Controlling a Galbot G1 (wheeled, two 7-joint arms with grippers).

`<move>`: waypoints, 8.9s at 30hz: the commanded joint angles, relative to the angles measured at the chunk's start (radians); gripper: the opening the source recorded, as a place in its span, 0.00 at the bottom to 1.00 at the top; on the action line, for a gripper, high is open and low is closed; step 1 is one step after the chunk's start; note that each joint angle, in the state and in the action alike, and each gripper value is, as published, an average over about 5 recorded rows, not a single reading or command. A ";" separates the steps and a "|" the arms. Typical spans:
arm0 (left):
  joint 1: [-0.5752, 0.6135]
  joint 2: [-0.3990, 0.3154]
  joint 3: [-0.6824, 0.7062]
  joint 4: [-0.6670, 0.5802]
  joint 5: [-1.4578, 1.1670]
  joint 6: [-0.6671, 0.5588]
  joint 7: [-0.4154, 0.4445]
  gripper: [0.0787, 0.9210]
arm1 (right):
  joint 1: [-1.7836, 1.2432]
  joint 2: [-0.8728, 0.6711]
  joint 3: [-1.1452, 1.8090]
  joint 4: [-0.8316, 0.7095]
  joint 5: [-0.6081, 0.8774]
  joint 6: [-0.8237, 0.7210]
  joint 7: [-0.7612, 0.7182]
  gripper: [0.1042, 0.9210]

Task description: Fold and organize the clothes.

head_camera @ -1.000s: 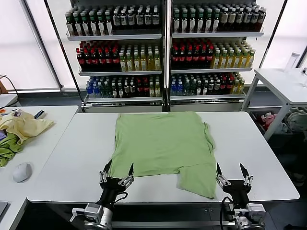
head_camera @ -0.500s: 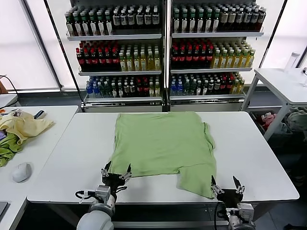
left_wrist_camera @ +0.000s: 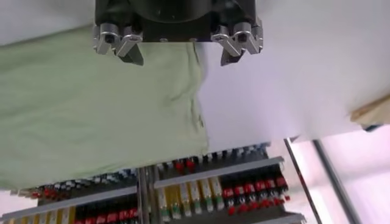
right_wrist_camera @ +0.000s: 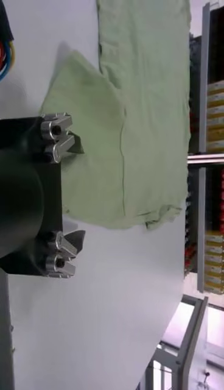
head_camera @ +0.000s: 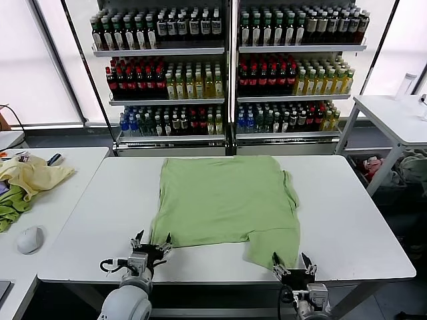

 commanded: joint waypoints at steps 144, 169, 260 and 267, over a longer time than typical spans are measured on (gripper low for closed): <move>0.022 0.202 0.001 -0.138 -0.290 -0.021 -0.002 0.06 | -0.080 -0.268 0.178 0.164 0.185 -0.015 -0.095 0.03; 0.273 0.241 -0.078 -0.288 -0.149 0.026 -0.008 0.32 | -0.191 -0.250 0.231 0.254 -0.008 0.033 -0.138 0.36; -0.558 0.224 0.172 0.362 -0.583 -0.103 0.102 0.02 | 0.945 -0.176 -0.243 -0.577 0.439 -0.082 -0.084 0.01; -0.483 0.264 0.136 0.245 -0.619 -0.105 0.095 0.02 | 0.801 -0.241 -0.163 -0.395 0.450 -0.086 -0.078 0.01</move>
